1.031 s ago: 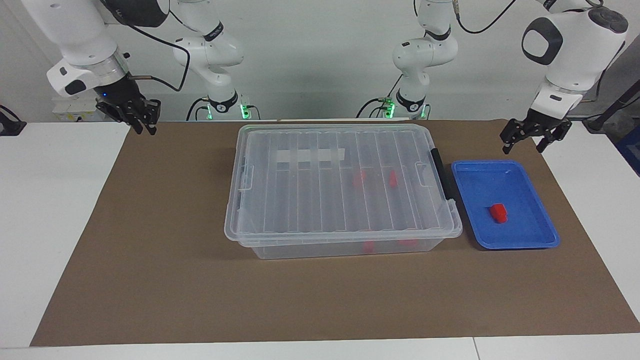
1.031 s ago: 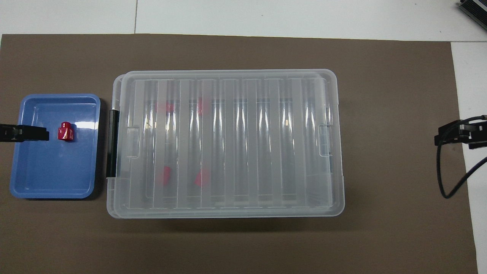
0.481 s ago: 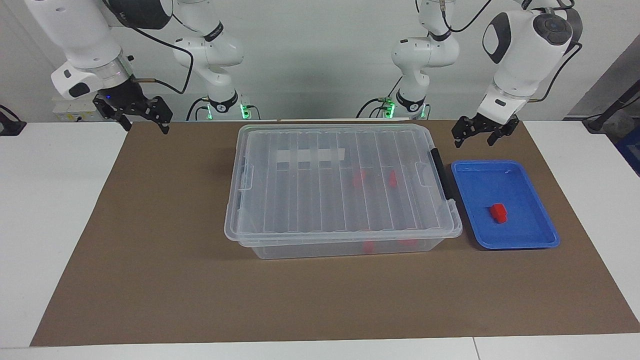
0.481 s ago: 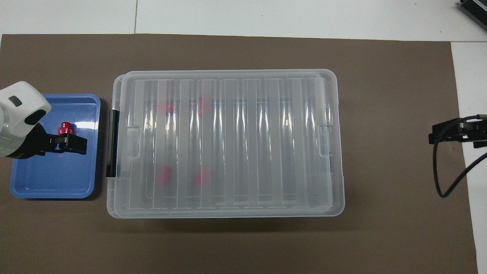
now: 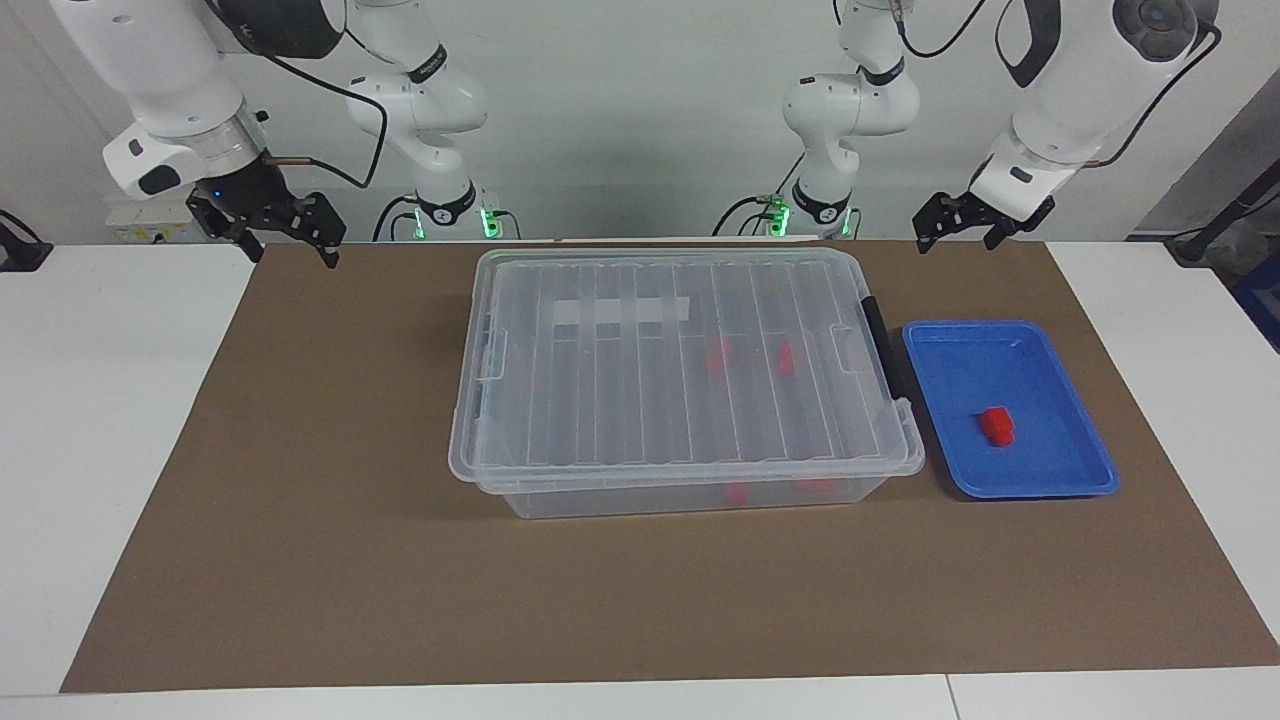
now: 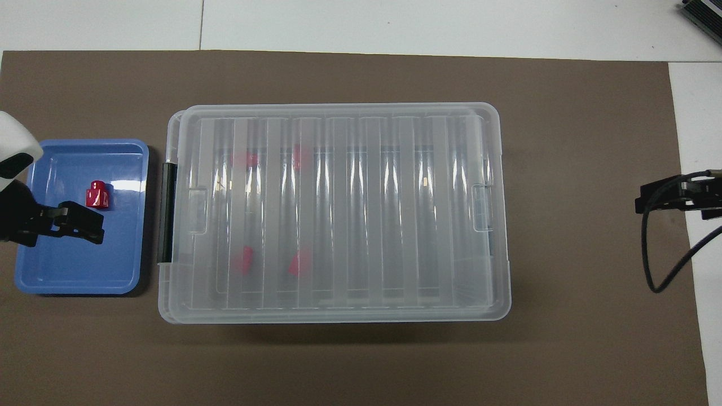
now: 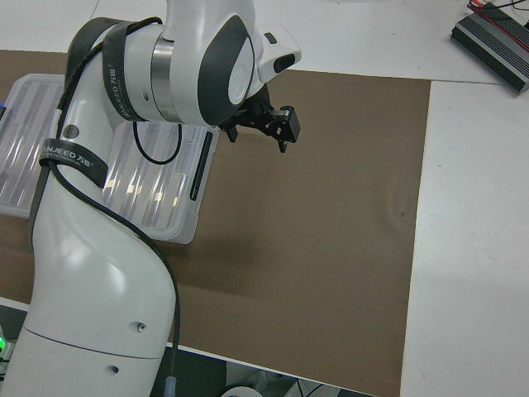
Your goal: Place red block in blue tray from box
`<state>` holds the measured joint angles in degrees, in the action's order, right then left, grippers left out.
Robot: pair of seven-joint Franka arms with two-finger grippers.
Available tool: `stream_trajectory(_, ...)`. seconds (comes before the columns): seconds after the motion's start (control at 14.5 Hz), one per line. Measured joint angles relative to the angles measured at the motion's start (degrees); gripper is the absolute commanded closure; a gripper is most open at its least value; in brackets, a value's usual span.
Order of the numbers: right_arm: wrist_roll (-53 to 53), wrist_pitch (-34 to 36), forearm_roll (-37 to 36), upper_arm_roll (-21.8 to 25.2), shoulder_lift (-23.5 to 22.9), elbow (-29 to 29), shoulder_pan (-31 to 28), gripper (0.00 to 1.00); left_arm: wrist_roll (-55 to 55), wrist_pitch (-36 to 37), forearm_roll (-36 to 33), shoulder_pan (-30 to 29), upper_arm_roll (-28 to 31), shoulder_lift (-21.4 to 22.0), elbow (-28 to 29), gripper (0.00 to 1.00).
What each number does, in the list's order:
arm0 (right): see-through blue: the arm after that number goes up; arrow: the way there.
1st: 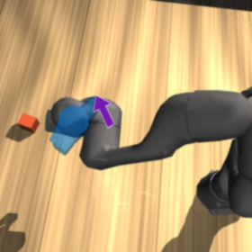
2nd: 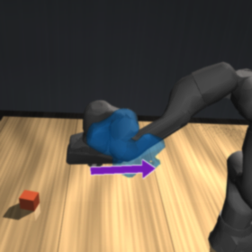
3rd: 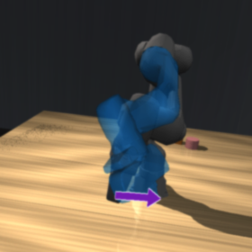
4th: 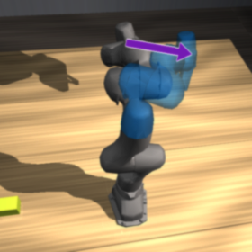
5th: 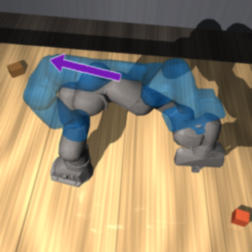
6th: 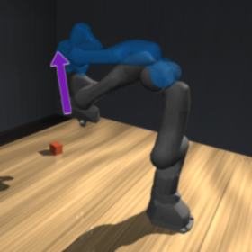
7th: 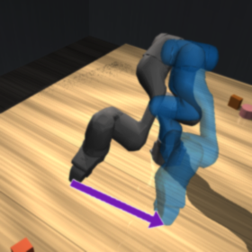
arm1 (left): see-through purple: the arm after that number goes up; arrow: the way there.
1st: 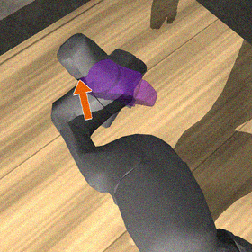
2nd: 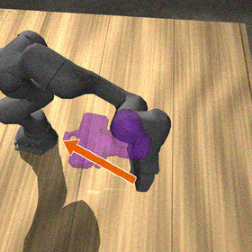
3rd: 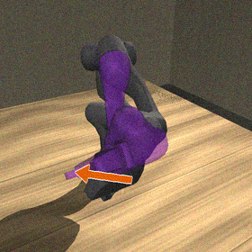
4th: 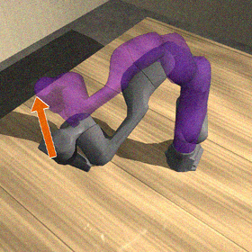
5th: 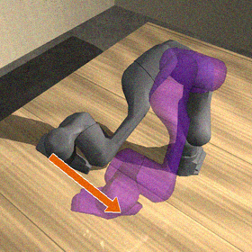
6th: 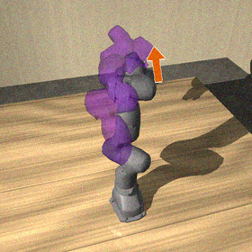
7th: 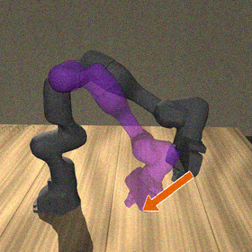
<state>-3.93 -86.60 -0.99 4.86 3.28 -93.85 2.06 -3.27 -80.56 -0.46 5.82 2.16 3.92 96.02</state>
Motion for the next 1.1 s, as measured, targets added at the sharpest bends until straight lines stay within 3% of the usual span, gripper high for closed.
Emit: stream_trajectory(1.1, 0.0, 0.0, 0.0, 0.0, 0.0, 0.0, 0.0, 0.00, -0.1, -0.9, 0.0, 1.9, 0.4, -0.2, -3.6, 0.00)
